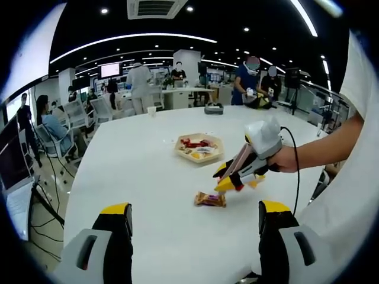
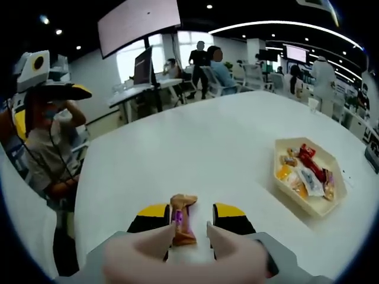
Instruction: Place the target food into the container with the food tongs after gripping and lifting it, then release it inside without dropping or visibly crushing the food.
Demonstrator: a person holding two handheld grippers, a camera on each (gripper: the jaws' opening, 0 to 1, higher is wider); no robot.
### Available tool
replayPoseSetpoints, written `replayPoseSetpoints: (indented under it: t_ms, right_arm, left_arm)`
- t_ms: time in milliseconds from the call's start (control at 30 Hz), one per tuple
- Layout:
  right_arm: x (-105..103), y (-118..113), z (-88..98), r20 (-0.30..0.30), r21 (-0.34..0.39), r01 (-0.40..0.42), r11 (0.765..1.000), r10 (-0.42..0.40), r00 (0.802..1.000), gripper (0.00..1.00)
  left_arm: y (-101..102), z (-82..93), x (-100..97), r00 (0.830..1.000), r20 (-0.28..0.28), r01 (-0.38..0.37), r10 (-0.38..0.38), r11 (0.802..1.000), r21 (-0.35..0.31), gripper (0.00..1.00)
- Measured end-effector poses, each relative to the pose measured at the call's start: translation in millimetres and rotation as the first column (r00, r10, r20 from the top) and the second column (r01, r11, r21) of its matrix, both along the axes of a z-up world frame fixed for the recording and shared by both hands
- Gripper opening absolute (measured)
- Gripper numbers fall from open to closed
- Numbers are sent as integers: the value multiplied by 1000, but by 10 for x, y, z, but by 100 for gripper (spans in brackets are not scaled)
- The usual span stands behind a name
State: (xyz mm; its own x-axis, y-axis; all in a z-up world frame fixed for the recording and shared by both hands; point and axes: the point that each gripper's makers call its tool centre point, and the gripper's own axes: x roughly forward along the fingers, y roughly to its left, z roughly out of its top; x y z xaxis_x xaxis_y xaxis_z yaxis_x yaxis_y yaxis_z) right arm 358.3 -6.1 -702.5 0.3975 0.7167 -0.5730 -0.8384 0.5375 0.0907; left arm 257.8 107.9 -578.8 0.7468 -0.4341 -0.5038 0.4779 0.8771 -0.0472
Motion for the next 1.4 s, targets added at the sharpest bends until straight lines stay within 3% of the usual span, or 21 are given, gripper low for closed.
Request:
replayPoseSetpoints:
  t_ms: [700, 900, 1400]
  right_arm:
    - [-6, 145, -61, 10, 2, -29, 1000, 29, 1000, 28]
    - [-15, 166, -86, 10, 1, -37, 999, 37, 999, 28]
    - [-32, 341, -336, 0, -13, -87, 996, 87, 996, 27]
  left_arm:
    - [87, -18, -143, 998, 4, -62, 62, 998, -25, 88]
    - [95, -93, -189, 998, -15, -57, 56, 998, -20, 88]
    - [223, -84, -275, 997, -33, -66, 66, 998, 20, 88]
